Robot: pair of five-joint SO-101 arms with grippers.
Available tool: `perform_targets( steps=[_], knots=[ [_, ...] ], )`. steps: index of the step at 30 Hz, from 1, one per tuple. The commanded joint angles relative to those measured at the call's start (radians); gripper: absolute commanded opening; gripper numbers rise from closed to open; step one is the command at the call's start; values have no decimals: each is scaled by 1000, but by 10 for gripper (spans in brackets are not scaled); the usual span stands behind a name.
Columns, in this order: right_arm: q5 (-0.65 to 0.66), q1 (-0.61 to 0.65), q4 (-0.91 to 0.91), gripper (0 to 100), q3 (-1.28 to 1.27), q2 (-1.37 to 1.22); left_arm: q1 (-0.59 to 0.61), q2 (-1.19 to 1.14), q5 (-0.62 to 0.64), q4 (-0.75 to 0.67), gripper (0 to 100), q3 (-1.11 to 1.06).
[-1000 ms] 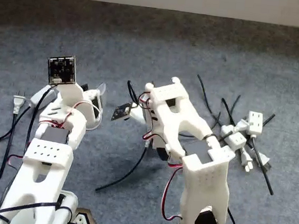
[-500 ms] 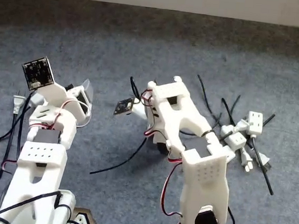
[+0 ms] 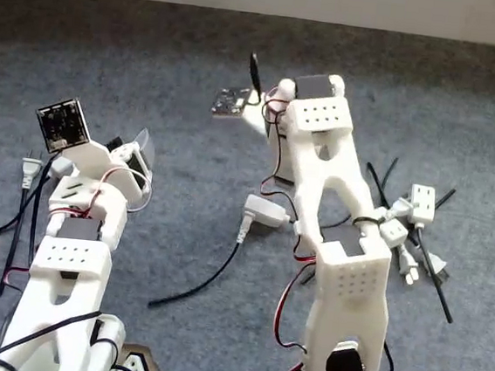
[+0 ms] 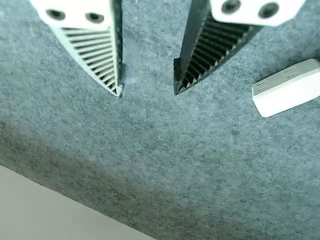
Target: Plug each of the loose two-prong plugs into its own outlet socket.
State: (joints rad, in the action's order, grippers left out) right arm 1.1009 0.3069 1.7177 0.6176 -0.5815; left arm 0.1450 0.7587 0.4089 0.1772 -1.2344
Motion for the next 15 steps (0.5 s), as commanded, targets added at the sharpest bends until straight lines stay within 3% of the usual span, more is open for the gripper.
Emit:
perform_targets(
  steps=[1,3,15],
  knots=[
    [-89,10,38,190,47,76,2,16,6,-23,175,4],
    [-92,31,42,231,39,74,2,16,6,-23,175,4],
    [-92,147,38,231,-216,81,2,15,6,-25,175,4]
  ],
)
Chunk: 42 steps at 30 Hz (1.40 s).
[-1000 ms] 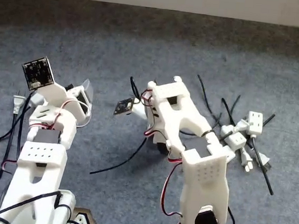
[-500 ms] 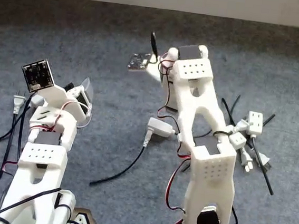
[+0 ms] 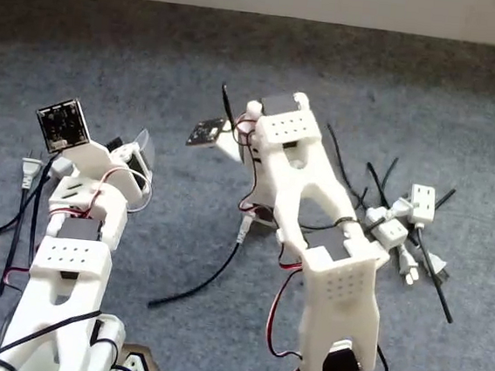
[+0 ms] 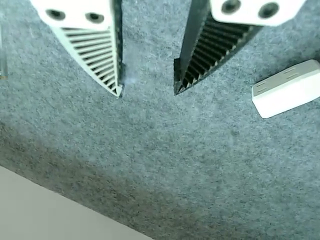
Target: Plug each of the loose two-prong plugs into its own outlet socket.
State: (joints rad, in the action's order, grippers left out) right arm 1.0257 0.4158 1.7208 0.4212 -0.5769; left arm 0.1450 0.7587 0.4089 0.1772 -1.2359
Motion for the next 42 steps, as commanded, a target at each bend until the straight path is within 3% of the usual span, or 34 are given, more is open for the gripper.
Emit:
perform_targets(
  steps=[1,11,17,26,30,35,42],
  knots=[
    [-20,41,31,231,-21,71,2,15,6,-25,175,5],
    [-23,7,-193,219,-105,-45,2,15,6,-23,175,4],
    [-23,-13,-197,46,-88,-79,2,15,6,-23,175,4],
    [-41,-236,1,41,460,-87,1,15,6,-25,175,4],
    [-18,-297,-8,38,691,-90,1,15,6,-26,175,-1],
    [25,-300,-142,37,731,-90,-12,15,5,-28,175,-7],
    [28,-286,-498,37,736,-206,-10,7,3,-28,175,-7]
  ],
)
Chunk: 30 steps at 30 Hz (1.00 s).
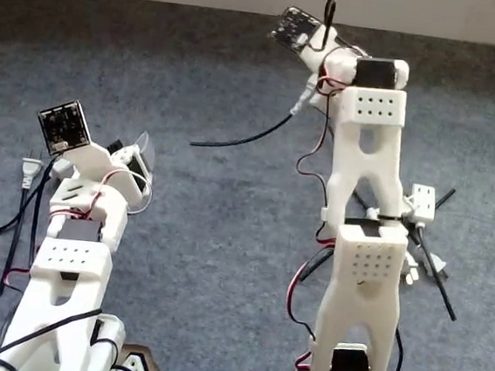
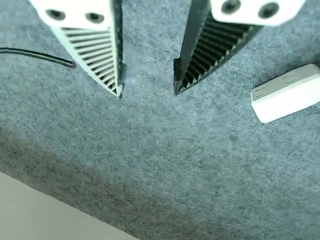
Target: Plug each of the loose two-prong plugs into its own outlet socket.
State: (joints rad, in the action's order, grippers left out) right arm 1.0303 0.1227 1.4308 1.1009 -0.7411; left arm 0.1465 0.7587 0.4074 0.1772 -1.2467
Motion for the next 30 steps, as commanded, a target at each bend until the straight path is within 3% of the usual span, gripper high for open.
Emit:
perform_targets(
  steps=[1,8,14,18,21,25,30],
  knots=[
    [23,12,-274,37,58,-71,-12,-8,5,-28,175,8],
    [20,10,-694,36,59,-271,-5,-166,5,-80,175,79],
    [11,7,-954,38,61,-406,-4,-225,6,-78,175,116],
    [-123,2,-1182,46,61,-492,-4,-223,6,-78,175,116],
    [-178,-8,-1320,143,61,-542,-4,-223,6,-78,175,116],
    [-190,-21,-1385,297,61,-578,-4,-223,6,-78,175,116],
    [-203,-67,-1382,303,133,-578,-4,-223,6,-78,175,116]
  ],
)
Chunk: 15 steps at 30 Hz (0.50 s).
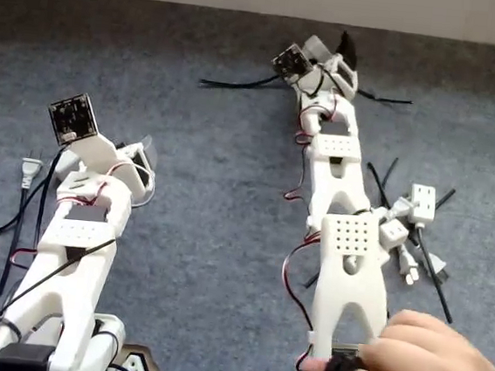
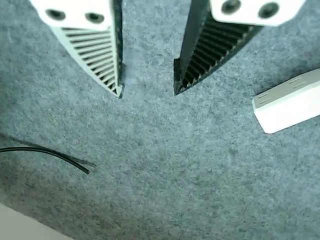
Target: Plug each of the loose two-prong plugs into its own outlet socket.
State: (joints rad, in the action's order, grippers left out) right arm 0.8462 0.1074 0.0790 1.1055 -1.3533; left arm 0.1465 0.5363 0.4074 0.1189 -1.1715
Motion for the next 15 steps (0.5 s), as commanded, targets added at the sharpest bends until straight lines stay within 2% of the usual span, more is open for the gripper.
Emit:
perform_targets(
  steps=[1,4,7,11,15],
  knots=[
    [-44,-67,-25,305,159,35,-4,-1,6,-20,175,41],
    [-132,-102,76,307,289,38,-4,-1,6,-20,175,41],
    [-163,-124,193,307,435,44,-5,-1,6,-20,175,41],
    [-189,-128,209,313,526,38,-5,-1,6,-20,175,41],
    [-190,-127,220,436,521,33,-5,-1,6,-20,175,41]
  ],
)
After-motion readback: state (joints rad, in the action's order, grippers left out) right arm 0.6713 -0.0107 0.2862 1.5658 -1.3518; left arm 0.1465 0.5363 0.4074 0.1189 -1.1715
